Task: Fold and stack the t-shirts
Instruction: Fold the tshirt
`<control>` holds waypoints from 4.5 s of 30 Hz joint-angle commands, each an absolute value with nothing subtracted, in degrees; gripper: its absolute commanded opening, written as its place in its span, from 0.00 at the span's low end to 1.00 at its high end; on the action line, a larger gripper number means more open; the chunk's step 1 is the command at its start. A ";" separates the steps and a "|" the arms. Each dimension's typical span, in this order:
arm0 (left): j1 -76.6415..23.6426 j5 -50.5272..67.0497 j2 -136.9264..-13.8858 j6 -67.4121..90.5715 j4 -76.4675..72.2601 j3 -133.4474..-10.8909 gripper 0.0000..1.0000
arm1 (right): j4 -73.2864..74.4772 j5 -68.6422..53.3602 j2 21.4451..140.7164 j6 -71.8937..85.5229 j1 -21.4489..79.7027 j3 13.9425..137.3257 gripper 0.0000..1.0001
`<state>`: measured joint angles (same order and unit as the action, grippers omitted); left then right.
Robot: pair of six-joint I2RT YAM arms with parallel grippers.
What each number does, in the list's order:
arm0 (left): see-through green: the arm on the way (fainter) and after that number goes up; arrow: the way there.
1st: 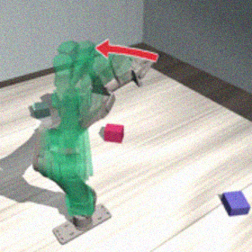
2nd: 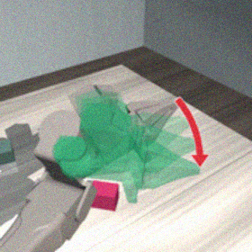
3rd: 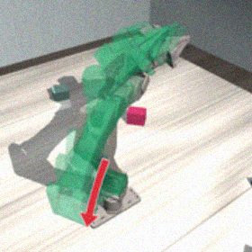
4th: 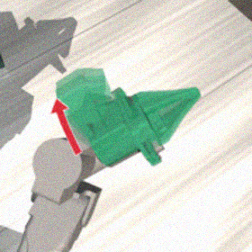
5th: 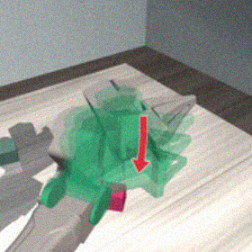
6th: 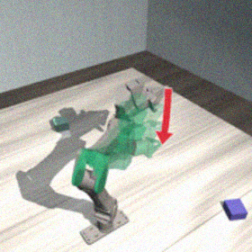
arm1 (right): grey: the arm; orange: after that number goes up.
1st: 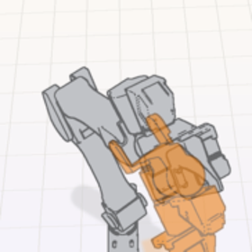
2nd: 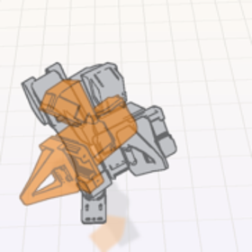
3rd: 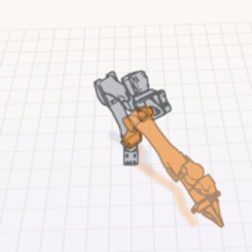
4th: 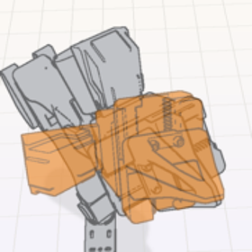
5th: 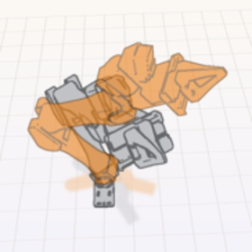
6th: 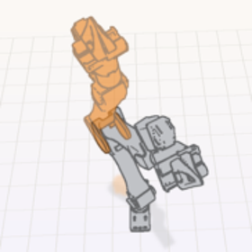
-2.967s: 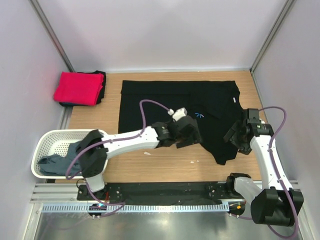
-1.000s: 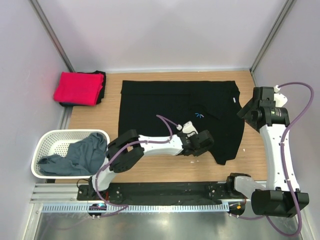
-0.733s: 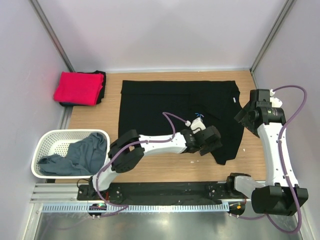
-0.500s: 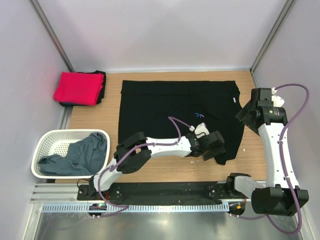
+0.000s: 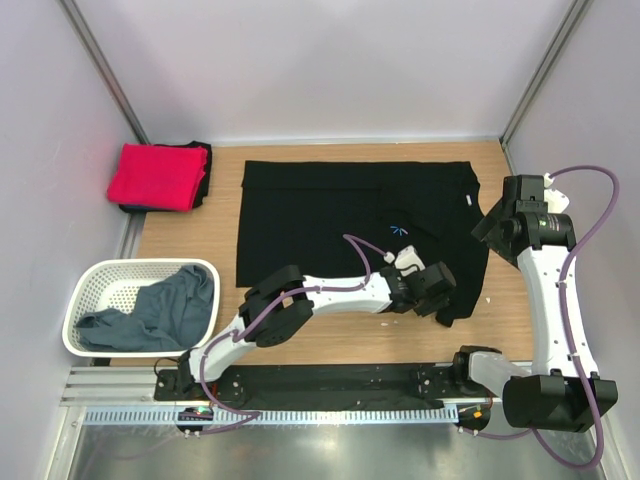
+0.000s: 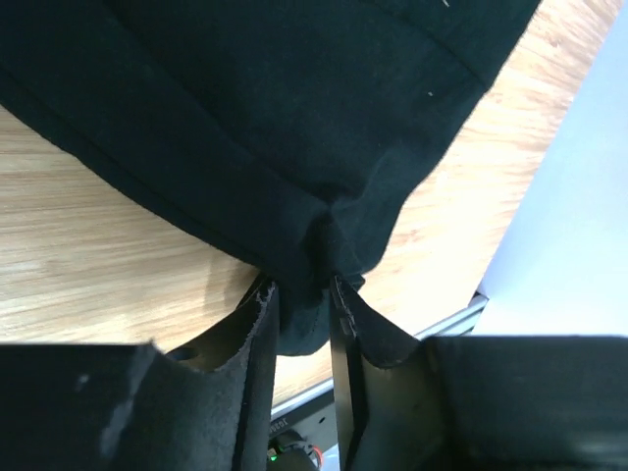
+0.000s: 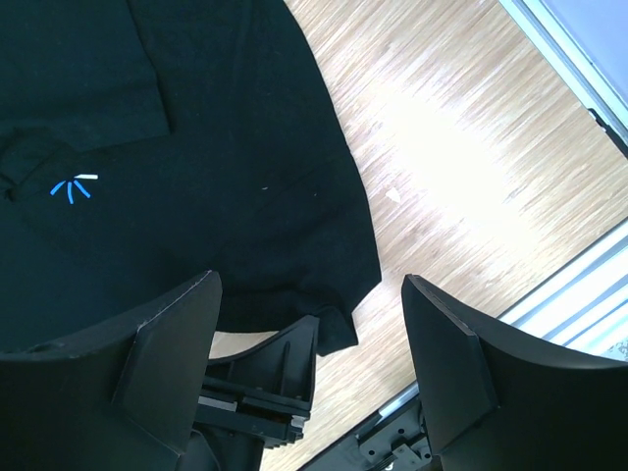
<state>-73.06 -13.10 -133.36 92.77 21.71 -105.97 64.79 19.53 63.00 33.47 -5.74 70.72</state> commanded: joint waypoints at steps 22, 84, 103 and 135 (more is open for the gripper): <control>-69.88 -8.27 -113.48 91.93 18.64 -81.15 0.44 | 59.95 3.79 64.25 29.97 -5.54 56.28 0.78; -66.53 -5.36 -126.21 88.24 11.86 -91.14 0.21 | 47.37 6.24 77.87 33.13 -5.54 44.65 0.08; -65.57 -3.88 -117.52 85.60 13.36 -84.83 0.00 | 47.29 7.56 78.05 34.01 -5.54 43.59 0.07; -60.73 10.20 -107.58 75.33 18.19 -71.97 0.54 | 45.44 5.62 78.83 32.52 -4.92 50.10 0.14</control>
